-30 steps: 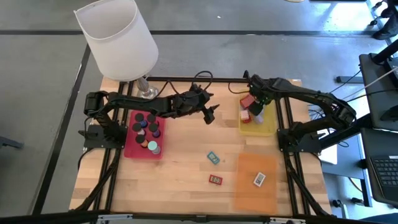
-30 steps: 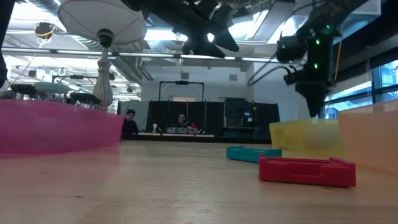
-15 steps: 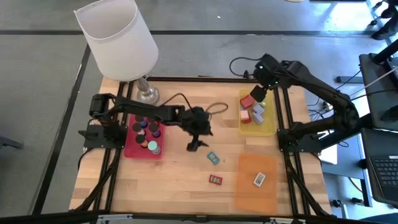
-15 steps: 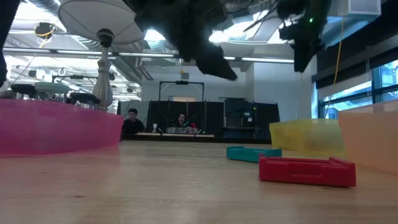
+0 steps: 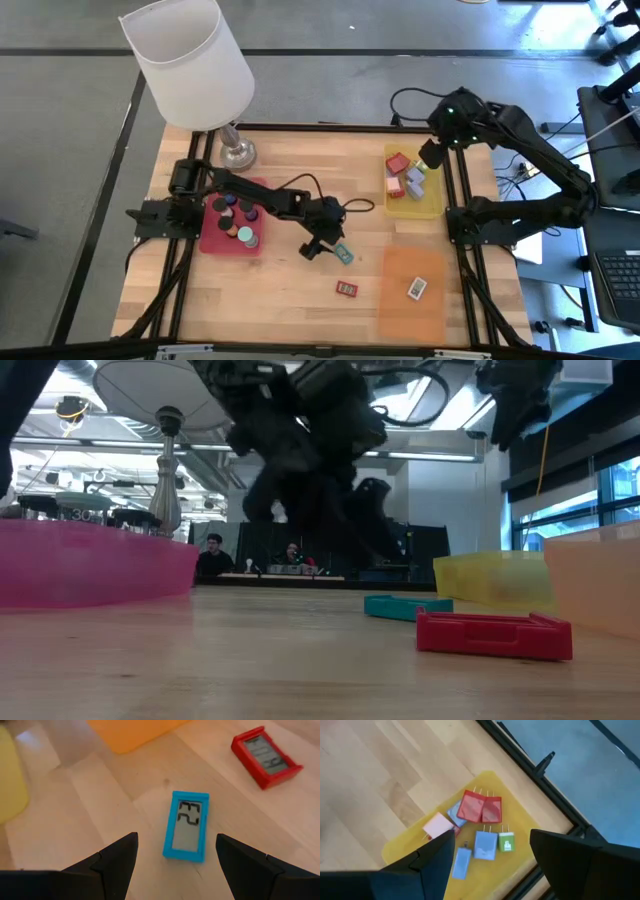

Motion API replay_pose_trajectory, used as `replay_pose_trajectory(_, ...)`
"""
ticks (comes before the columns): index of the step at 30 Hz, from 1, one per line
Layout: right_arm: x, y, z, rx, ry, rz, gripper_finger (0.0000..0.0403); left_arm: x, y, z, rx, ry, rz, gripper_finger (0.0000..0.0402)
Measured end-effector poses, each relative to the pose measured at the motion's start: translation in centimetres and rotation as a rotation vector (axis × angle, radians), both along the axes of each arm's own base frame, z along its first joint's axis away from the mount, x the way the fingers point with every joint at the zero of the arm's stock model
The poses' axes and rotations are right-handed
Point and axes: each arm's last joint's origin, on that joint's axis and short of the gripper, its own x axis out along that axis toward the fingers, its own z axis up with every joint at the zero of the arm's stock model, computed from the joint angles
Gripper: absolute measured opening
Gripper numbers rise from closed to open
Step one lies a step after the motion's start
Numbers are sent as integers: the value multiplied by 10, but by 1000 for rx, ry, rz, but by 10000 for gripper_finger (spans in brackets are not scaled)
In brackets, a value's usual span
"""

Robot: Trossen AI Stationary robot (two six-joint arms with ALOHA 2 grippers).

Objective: Pick & Place Office items
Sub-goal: Put the blue digital clock into the orange bin

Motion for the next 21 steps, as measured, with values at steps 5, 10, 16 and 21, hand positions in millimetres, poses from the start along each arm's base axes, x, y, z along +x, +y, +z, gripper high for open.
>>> replay_pose_trajectory(5,-7,5,1,10,10,-5,263,7,-5,-18,3,-20,-22,265)
replay_pose_trajectory(10,-9,7,1,23,28,-5,263,7,-10,-28,-20,18,-7,265)
replay_pose_trajectory(16,-9,7,1,24,28,-5,263,13,-14,-42,-32,-3,-13,265)
replay_pose_trajectory(21,-9,7,1,20,31,-3,263,13,-14,-44,-65,27,23,257)
